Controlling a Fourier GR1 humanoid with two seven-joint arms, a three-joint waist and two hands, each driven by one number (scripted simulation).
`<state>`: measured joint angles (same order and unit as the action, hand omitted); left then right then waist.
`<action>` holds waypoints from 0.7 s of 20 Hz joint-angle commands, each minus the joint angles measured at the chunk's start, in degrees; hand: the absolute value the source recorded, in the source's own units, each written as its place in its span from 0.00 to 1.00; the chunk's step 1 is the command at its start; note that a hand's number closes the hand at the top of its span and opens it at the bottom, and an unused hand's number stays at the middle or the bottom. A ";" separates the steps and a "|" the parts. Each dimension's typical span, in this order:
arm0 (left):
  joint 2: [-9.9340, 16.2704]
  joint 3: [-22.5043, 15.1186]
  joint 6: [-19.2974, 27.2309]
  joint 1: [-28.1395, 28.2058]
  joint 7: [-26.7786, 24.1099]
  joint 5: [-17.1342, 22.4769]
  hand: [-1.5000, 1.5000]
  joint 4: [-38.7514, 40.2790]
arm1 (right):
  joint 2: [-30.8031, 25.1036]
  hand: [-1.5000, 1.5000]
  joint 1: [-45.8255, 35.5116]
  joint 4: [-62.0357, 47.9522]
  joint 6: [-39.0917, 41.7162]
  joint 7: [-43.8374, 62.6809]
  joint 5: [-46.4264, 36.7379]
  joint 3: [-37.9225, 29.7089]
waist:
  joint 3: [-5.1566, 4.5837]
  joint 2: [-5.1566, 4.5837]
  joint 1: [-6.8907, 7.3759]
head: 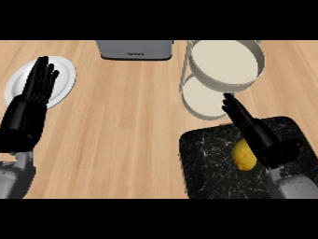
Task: Pick the lemon from the tray and place it in the tiered basket
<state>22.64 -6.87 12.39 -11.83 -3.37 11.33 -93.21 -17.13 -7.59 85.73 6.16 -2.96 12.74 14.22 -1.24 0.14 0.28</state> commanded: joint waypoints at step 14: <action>-6.28 -5.92 6.14 4.07 5.61 -5.93 0.50 2.47 | 5.77 0.00 18.79 5.60 12.30 -16.55 32.83 -30.98 | 1.36 0.08 -1.77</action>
<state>17.22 -10.74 18.37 -6.94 -0.62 6.67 -89.48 -10.78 4.98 90.98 7.25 -15.38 39.28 -13.65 0.29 0.43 -3.40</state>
